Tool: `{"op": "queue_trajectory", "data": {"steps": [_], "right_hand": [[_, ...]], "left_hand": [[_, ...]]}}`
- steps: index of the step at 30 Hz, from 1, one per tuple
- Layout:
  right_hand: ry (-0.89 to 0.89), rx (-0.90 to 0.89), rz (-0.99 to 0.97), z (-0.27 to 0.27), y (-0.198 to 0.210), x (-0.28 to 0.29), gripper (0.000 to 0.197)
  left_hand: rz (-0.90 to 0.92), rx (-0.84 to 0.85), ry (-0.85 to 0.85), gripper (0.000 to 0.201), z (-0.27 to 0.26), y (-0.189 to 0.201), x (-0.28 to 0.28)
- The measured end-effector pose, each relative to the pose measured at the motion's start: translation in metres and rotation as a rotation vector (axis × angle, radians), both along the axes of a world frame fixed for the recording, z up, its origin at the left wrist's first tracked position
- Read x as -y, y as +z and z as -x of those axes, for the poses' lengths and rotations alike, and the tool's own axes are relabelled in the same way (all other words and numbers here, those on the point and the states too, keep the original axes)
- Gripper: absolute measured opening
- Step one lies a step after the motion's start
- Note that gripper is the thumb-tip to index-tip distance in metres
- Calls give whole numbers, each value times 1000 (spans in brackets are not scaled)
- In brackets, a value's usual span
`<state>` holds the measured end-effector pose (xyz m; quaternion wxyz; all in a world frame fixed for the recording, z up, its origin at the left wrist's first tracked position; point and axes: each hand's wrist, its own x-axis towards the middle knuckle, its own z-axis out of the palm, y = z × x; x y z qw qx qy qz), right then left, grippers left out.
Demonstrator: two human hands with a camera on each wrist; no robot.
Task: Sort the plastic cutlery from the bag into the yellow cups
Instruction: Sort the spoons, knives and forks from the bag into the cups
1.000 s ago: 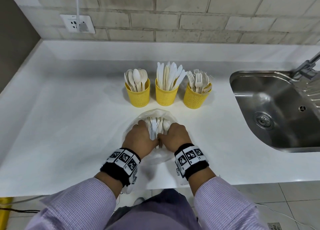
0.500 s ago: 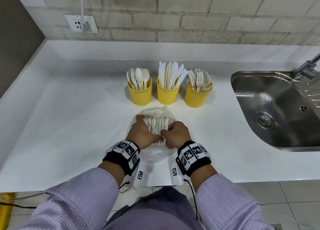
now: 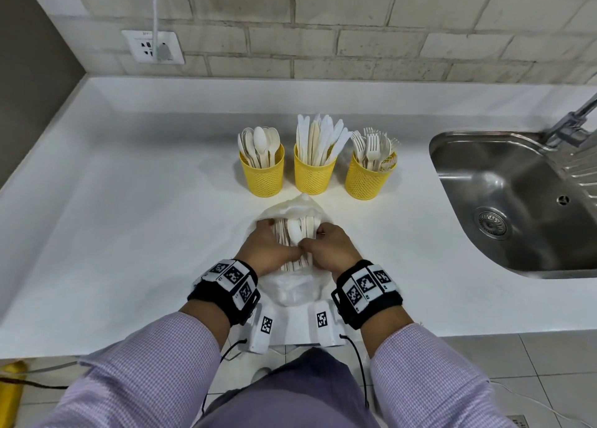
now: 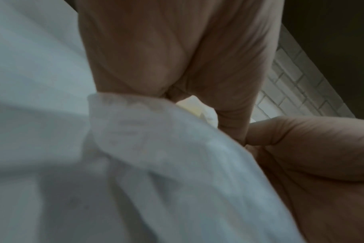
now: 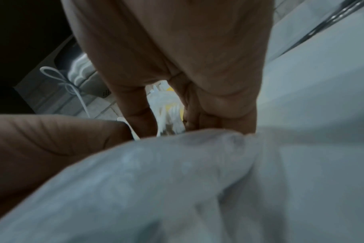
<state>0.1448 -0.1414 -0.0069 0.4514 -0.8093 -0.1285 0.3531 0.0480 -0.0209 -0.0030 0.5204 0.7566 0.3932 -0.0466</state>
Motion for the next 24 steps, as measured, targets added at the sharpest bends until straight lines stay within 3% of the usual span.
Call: {"op": "queue_trajectory", "data": {"steps": [6,10,12,14,16,19,24], "right_hand": [[-94,-156,-87,1,-2,2,11],[-103,-151,-112,3,-2,3,13],[-111,-124,-104,4,-3,2,9],[-102,-116,-100,6,-3,2,20],[-80,-114,-91,6,-4,2,24],[-66,-68,-85,7,-4,3,13],[-40,64,-44,8,-1,4,12]], "left_hand": [[154,72,23,86,3,3,3],[197,109,40,67,6,3,4],[171,108,47,73,7,-1,3],[107,98,34,79,8,-2,2],[33,90,32,68,8,1,4],[-54,58,11,52,7,1,6],[-194,9,-5,37,5,-1,5]]}}
